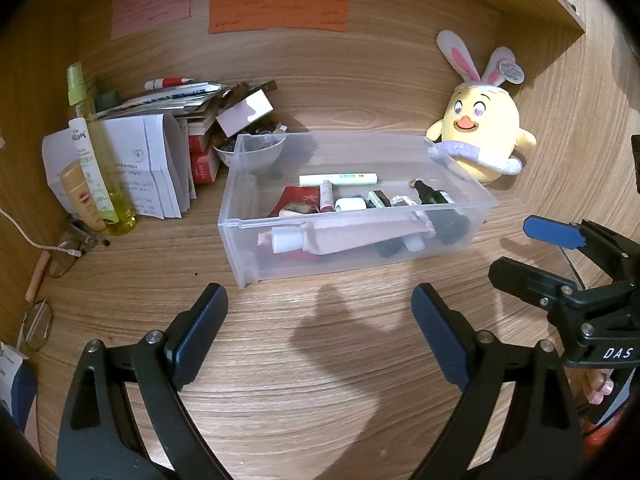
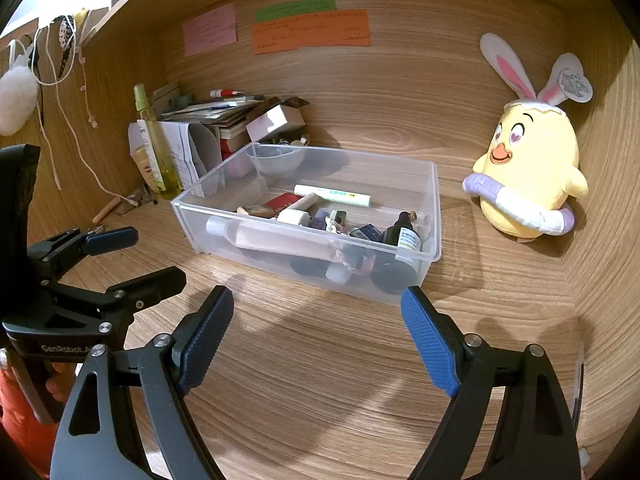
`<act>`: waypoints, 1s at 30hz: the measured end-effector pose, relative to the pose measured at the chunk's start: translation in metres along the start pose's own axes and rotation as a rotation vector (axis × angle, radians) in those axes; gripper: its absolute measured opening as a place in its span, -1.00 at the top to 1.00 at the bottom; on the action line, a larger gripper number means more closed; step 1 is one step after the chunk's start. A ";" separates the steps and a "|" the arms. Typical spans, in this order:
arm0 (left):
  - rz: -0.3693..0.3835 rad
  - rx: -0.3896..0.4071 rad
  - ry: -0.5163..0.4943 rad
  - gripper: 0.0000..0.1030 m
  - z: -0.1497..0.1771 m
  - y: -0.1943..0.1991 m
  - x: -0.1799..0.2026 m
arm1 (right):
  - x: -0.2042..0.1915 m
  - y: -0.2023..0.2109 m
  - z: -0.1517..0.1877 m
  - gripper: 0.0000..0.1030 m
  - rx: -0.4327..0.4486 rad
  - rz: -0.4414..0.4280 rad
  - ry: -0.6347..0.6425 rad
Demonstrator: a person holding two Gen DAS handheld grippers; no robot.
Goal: Organize objects
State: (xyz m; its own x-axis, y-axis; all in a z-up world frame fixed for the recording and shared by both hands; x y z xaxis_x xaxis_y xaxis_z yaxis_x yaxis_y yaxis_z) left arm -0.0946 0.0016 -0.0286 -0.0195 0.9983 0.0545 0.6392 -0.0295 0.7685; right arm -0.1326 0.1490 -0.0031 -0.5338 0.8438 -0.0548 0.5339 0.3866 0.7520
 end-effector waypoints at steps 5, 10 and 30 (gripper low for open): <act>0.001 -0.002 0.000 -0.83 0.000 0.000 0.000 | 0.000 0.000 0.000 -0.63 -0.001 0.001 0.000; 0.005 -0.009 0.003 -0.83 0.000 -0.001 0.000 | 0.001 0.000 0.001 -0.63 -0.001 0.000 0.000; 0.025 -0.003 -0.017 -0.83 -0.001 0.000 0.005 | 0.004 0.001 0.003 -0.63 -0.001 0.001 -0.012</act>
State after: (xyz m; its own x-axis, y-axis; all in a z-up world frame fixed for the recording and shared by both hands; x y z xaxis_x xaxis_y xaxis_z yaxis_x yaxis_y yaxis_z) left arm -0.0953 0.0068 -0.0272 0.0094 0.9980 0.0630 0.6369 -0.0545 0.7690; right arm -0.1326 0.1539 -0.0046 -0.5255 0.8486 -0.0620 0.5338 0.3855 0.7526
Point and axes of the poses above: each gripper's, at about its wrist camera, not at the fingertips, and y roughly against the way its jaws point, x to its right, z to its underside, the point moved 4 cm from there along -y, roughly the way its jaws point, and after that the axes turned 10 degrees about -x, right-handed, at the moved point
